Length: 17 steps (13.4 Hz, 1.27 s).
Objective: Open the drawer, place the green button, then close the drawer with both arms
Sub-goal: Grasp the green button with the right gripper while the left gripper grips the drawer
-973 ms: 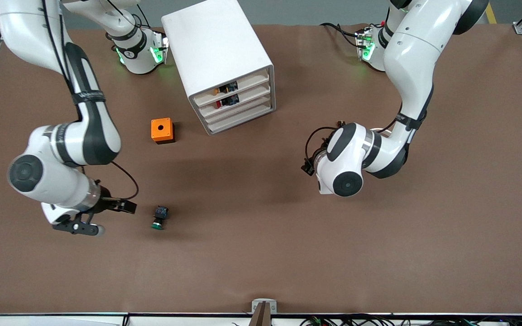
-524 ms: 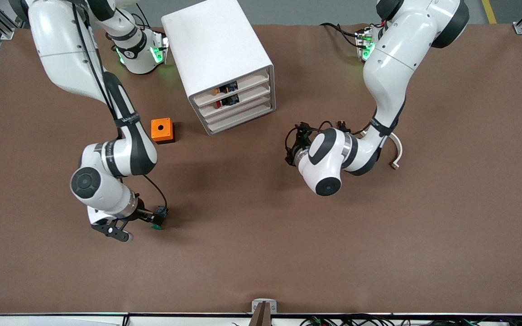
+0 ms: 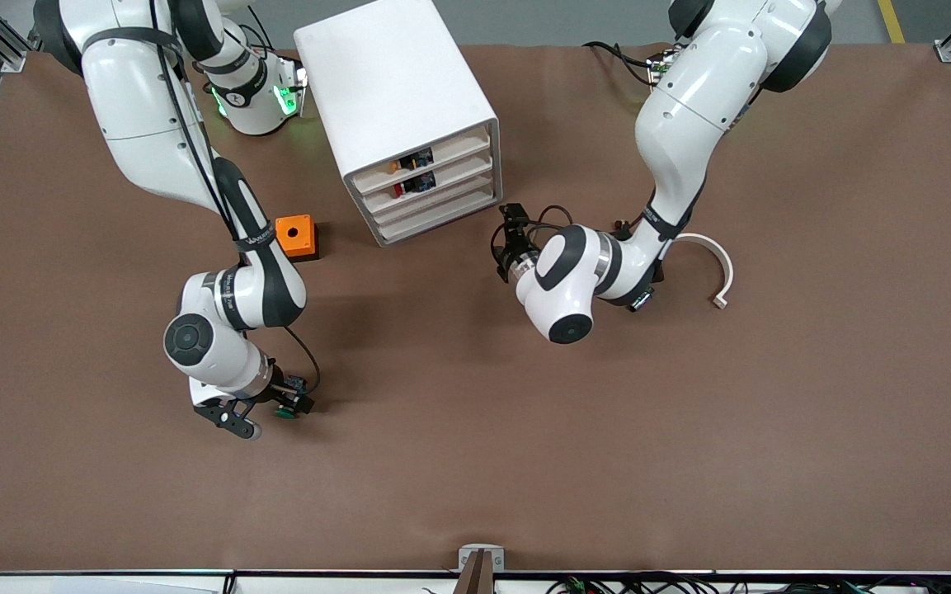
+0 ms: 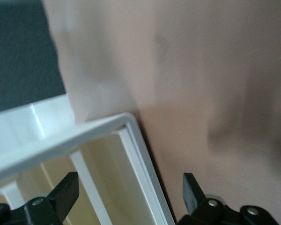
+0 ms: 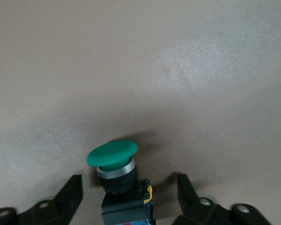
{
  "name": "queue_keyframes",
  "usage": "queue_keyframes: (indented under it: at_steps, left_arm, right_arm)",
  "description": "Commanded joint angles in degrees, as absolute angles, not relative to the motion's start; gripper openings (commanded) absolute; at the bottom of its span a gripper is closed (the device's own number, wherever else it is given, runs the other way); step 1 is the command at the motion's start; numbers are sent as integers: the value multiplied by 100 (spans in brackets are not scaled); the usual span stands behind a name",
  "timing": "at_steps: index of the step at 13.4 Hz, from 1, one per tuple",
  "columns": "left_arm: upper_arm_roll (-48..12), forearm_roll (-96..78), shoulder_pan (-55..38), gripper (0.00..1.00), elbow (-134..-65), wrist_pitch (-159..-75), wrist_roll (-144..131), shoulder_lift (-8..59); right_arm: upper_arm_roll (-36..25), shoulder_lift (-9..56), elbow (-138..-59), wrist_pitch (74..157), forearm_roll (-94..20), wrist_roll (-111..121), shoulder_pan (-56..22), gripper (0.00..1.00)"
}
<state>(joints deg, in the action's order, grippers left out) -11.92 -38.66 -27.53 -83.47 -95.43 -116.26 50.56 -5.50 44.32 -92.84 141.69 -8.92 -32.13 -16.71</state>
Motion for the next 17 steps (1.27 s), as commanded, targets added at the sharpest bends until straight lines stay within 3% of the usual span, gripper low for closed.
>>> queue_keyframes:
  at_steps: [1, 4, 6, 13, 15, 17]
  left_arm:
    - [-1125, -4506, -2707, 93, -8209, -9519, -12520, 5212]
    - [-1125, -4965, -2838, 83, -8209, -9519, -13042, 5308]
    - [-1125, -5280, -2944, 74, -8200, -9527, -13139, 5414]
    - [-1125, -5722, -3304, 54, -8200, -9545, -13131, 5449]
    - [-1134, -5722, -3322, 41, -8200, -9545, -13113, 5537]
    - [-1134, -5722, -3401, 41, -8200, -9545, -13113, 5607]
  right_arm:
    - [-554, 4377, -9273, 13819, -1011, -3199, -1731, 50]
    - [-545, 4228, -9290, 13412, -1011, -3208, -1740, 15]
    - [-545, 4201, -9273, 13403, -1011, -3208, -1732, 4]
    - [-545, 3428, -9001, 12351, -1020, -3743, -1740, 0]
    - [-545, 3401, -8581, 11632, -1028, -4033, -1749, 0]
    - [-536, 3410, -8123, 10946, -1037, -4384, -1740, 0]
